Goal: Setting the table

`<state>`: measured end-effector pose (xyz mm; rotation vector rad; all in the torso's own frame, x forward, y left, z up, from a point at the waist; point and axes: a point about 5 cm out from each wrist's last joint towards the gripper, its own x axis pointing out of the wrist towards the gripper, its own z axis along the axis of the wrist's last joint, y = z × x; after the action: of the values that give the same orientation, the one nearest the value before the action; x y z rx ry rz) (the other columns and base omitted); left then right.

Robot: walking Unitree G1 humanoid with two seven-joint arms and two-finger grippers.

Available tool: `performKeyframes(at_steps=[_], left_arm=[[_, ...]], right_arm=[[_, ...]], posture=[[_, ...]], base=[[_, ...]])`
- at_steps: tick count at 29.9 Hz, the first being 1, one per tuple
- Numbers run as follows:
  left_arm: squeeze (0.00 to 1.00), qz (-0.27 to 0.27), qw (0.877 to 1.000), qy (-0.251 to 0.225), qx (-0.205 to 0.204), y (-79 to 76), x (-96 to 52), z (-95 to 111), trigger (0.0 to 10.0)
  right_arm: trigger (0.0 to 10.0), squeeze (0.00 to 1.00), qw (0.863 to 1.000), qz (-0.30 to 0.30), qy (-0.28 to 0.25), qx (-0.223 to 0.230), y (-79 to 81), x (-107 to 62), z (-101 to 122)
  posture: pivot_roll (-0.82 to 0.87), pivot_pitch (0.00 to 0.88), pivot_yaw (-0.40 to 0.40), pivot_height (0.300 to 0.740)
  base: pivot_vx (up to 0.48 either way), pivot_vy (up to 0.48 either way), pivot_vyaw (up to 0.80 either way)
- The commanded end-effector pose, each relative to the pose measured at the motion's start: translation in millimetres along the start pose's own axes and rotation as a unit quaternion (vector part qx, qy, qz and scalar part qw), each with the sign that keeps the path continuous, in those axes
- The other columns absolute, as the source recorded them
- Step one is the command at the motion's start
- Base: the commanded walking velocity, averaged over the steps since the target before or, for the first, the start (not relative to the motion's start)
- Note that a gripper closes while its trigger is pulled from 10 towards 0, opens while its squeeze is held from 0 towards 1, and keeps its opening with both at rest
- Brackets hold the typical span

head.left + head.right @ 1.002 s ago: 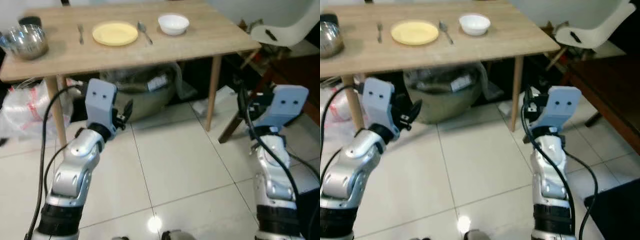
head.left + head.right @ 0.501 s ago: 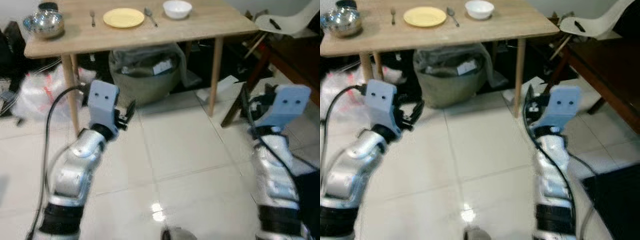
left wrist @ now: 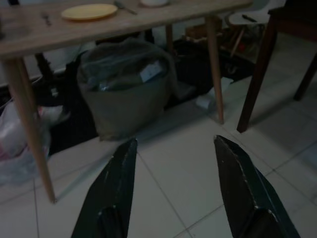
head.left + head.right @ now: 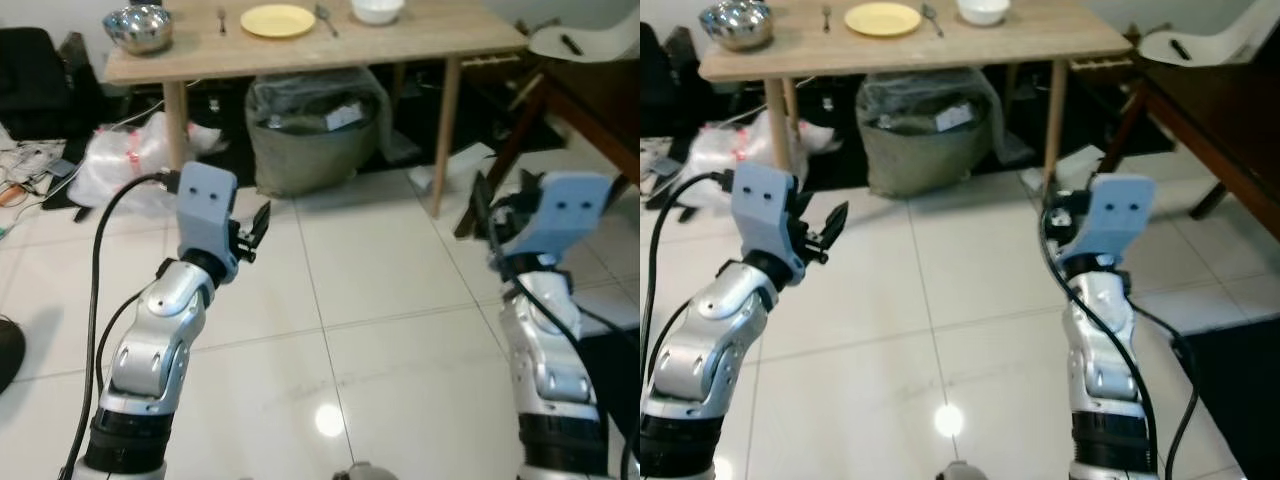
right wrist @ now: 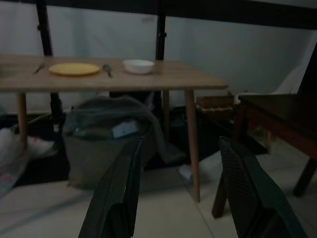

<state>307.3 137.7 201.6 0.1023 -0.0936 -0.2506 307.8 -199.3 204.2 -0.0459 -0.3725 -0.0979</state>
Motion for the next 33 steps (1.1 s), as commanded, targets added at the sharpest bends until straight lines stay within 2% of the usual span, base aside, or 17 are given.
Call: performKeyframes(at_steps=[1, 8, 29, 33], left_arm=[[0.00, 0.005, 1.000, 0.010, 0.001, 2.4, -1.5, -4.0, 10.0], [0.00, 0.005, 1.000, 0.011, 0.001, 2.5, -0.9, -4.0, 10.0], [0.00, 0.007, 1.000, 0.018, -0.005, 3.3, 1.0, -4.6, 10.0], [0.00, 0.004, 1.000, 0.017, -0.009, 2.4, 1.2, -4.1, 10.0]], right_arm=[[10.0, 0.00, 1.000, 0.006, 0.003, 0.006, 3.6, -1.7, -1.3], [10.0, 0.00, 1.000, 0.004, 0.004, 0.006, 3.5, -2.1, -1.4], [10.0, 0.00, 1.000, 0.000, 0.009, 0.007, 2.1, -2.7, -3.0], [10.0, 0.00, 1.000, -0.002, 0.011, 0.011, 1.7, -3.0, -3.9]], posture=[[-0.09, 0.034, 0.043, 0.740], [-0.09, 0.037, 0.044, 0.740], [-0.09, 0.037, 0.049, 0.740], [-0.09, 0.037, 0.051, 0.740]], base=[[-0.349, 0.000, 0.00], [-0.283, 0.000, 0.00], [0.000, 0.000, 0.00], [0.000, 0.000, -0.80]])
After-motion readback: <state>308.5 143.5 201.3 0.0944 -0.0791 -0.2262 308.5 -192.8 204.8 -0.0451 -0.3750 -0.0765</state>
